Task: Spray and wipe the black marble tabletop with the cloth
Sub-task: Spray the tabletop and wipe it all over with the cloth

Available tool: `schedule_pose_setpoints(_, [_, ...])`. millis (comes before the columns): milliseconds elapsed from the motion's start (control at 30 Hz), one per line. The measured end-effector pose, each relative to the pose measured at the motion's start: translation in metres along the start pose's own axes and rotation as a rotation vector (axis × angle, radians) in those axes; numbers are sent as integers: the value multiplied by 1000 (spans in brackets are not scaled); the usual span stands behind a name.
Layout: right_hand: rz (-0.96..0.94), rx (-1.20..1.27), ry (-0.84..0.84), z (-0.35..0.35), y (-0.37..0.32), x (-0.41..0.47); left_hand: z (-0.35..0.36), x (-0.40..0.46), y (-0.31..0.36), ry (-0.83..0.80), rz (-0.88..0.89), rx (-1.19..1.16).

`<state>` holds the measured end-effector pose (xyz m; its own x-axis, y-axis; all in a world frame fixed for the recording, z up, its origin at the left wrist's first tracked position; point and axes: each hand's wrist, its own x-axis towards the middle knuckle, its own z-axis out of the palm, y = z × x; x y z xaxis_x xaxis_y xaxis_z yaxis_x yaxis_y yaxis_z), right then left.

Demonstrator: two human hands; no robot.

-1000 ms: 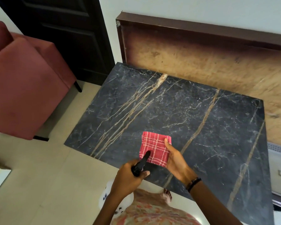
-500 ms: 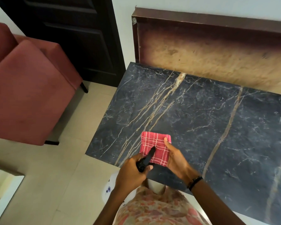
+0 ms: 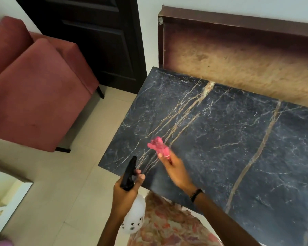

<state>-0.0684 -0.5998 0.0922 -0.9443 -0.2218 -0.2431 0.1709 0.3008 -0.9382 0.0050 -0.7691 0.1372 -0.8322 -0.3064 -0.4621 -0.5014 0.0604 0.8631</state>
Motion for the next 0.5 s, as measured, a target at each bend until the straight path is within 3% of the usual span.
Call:
schedule_pose_setpoints(67, [-231,-620,-187,21,20,8,-12,4,-2,59,24,4])
schedule_pose_setpoints(133, [-268,-980,-319,36,40,5,-25,8,-3,84,57,44])
schedule_pose_setpoints(300, [-191,-1053,-102,60,54,7,-68,37,4,126,134,88])
schedule_pose_setpoints(500, [-94,-1105,-28,94,43,54,-114,75,13,86,217,179])
